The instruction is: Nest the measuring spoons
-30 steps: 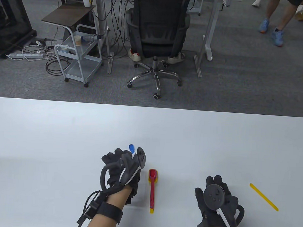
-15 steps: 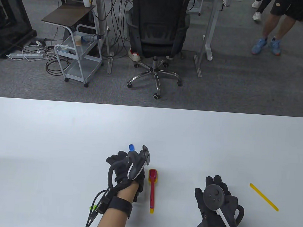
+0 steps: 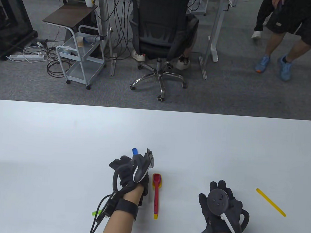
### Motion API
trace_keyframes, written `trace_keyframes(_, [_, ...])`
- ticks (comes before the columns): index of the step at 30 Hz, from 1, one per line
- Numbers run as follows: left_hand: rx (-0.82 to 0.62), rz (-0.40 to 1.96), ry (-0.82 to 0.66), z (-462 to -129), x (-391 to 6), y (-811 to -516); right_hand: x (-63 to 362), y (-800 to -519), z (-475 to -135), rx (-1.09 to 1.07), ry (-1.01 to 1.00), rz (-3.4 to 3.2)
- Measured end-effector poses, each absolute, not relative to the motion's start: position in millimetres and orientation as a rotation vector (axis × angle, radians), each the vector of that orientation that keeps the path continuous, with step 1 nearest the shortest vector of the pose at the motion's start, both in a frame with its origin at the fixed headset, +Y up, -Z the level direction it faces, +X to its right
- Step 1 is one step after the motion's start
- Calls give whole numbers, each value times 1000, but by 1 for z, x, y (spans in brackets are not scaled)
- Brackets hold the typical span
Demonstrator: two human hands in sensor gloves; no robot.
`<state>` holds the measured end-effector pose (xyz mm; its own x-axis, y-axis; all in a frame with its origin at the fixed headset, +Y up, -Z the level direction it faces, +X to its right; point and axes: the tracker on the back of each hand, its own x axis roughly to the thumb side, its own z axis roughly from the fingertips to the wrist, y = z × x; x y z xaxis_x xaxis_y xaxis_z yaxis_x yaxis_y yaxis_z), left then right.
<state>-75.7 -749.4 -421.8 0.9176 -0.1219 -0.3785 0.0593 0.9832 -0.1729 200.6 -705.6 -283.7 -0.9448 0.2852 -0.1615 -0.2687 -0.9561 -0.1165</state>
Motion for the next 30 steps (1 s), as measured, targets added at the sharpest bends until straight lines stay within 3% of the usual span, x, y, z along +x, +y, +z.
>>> trace_keyframes(30, [-142,-3,450,-423,-79,-754,202,-705,-284,-276,-103,2834])
